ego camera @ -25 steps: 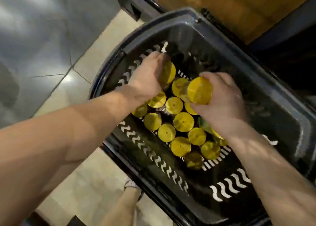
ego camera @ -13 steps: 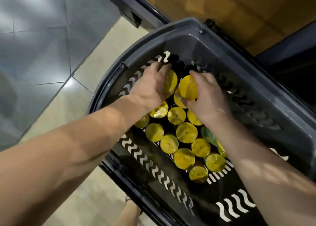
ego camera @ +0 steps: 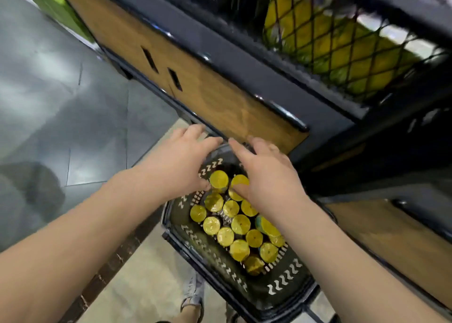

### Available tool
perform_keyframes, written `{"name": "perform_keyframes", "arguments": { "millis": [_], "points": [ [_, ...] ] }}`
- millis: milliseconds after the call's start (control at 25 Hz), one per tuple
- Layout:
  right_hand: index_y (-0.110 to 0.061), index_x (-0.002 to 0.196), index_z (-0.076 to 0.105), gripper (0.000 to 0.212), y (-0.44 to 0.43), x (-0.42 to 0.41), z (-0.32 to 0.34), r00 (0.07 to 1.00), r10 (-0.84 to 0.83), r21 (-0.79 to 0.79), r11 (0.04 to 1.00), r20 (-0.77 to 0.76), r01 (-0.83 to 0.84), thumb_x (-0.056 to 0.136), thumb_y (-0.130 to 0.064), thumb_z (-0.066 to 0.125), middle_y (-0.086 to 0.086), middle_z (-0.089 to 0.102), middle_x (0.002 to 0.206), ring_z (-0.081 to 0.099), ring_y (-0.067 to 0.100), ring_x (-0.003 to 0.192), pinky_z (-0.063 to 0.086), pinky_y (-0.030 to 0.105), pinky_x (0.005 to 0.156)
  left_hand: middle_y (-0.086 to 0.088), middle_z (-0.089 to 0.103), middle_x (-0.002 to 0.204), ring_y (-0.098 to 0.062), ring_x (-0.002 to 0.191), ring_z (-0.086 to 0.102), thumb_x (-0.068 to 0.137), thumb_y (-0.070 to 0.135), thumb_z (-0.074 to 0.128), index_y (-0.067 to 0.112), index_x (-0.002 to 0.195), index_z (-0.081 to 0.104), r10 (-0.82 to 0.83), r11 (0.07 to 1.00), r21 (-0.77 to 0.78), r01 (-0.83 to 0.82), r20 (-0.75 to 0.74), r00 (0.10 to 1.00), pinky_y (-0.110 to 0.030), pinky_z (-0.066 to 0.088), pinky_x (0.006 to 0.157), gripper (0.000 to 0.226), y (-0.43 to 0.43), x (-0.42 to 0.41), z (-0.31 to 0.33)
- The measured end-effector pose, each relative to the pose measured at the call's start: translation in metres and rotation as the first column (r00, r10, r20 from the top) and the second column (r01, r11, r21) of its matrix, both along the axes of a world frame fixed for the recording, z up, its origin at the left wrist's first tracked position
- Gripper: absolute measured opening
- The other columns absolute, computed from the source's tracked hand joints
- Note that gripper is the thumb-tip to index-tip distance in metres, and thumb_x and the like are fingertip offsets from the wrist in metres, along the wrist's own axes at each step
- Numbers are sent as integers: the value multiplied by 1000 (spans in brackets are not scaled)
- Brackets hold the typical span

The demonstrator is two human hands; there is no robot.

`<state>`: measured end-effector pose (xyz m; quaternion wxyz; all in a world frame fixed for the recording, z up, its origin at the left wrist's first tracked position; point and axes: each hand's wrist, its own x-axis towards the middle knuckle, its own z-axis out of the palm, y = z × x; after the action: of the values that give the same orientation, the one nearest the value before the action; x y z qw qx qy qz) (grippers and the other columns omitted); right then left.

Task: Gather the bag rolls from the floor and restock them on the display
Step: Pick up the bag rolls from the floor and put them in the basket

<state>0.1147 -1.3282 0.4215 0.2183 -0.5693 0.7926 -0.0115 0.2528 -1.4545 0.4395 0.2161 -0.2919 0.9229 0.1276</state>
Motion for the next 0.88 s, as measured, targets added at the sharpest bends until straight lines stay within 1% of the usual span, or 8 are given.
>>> {"name": "perform_keyframes", "arguments": {
  "millis": [80, 160, 360, 480, 640, 720, 800, 880],
  "points": [
    [-37, 160, 10, 93, 15, 3, 95, 996, 21, -60, 998, -87, -26, 89, -51, 70, 8, 13, 167, 15, 31, 152, 24, 45, 120, -3, 11, 165, -32, 149, 15, 76, 56, 79, 42, 157, 15, -18, 999, -38, 17, -50, 999, -48, 28, 120, 104, 6, 5, 97],
    [-35, 160, 15, 93, 33, 2, 185, 987, -25, -149, 989, -160, 1, 88, -54, 70, 10, 14, 166, 15, 31, 152, 23, 44, 120, -3, 15, 164, -32, 148, 20, 73, 60, 79, 43, 157, 19, -67, 993, -105, 55, -110, 992, -50, 30, 119, 104, 17, 5, 183],
    [-33, 158, 26, 91, 77, -12, 344, 947, -170, -353, 933, -273, 65, 83, -53, 74, 14, 23, 162, 23, 33, 148, 27, 43, 117, -4, 19, 164, -33, 147, 22, 75, 56, 77, 41, 155, 27, -197, 958, -259, 124, -278, 940, -47, 29, 119, 96, 61, -16, 336],
    [-31, 156, 30, 92, 114, -18, 389, 896, -288, -416, 900, -336, 133, 79, -49, 78, 14, 25, 161, 24, 33, 147, 29, 43, 116, -2, 16, 165, -29, 149, 17, 79, 59, 74, 41, 156, 24, -299, 927, -330, 178, -364, 882, -45, 25, 121, 93, 91, -34, 383],
    [-26, 151, 43, 89, 165, -18, 419, 811, -465, -489, 832, -356, 262, 73, -44, 83, 18, 40, 150, 39, 38, 136, 37, 44, 107, 0, 13, 166, -29, 150, 17, 82, 58, 71, 42, 157, 21, -446, 877, -369, 306, -393, 804, -45, 25, 121, 91, 123, -61, 407],
    [-29, 154, 36, 91, 195, -11, 426, 742, -562, -474, 799, -366, 371, 76, -48, 79, 15, 35, 154, 36, 36, 139, 35, 44, 109, -2, 14, 165, -28, 149, 18, 82, 57, 71, 41, 156, 23, -539, 835, -378, 401, -407, 738, -43, 24, 121, 90, 139, -77, 413],
    [-33, 157, 24, 91, 231, -1, 429, 648, -674, -441, 731, -354, 520, 82, -52, 73, 11, 22, 162, 26, 33, 146, 29, 43, 114, -3, 16, 165, -28, 149, 18, 80, 59, 71, 41, 156, 24, -636, 770, -372, 518, -394, 663, -40, 24, 121, 90, 165, -93, 417],
    [-35, 158, 19, 87, 269, 11, 429, 571, -751, -413, 660, -332, 627, 88, -53, 67, 9, 18, 164, 22, 31, 148, 27, 43, 116, -3, 17, 164, -28, 148, 19, 80, 62, 70, 41, 155, 25, -704, 709, -358, 607, -394, 591, -39, 25, 120, 89, 197, -105, 416]
  ]
}}
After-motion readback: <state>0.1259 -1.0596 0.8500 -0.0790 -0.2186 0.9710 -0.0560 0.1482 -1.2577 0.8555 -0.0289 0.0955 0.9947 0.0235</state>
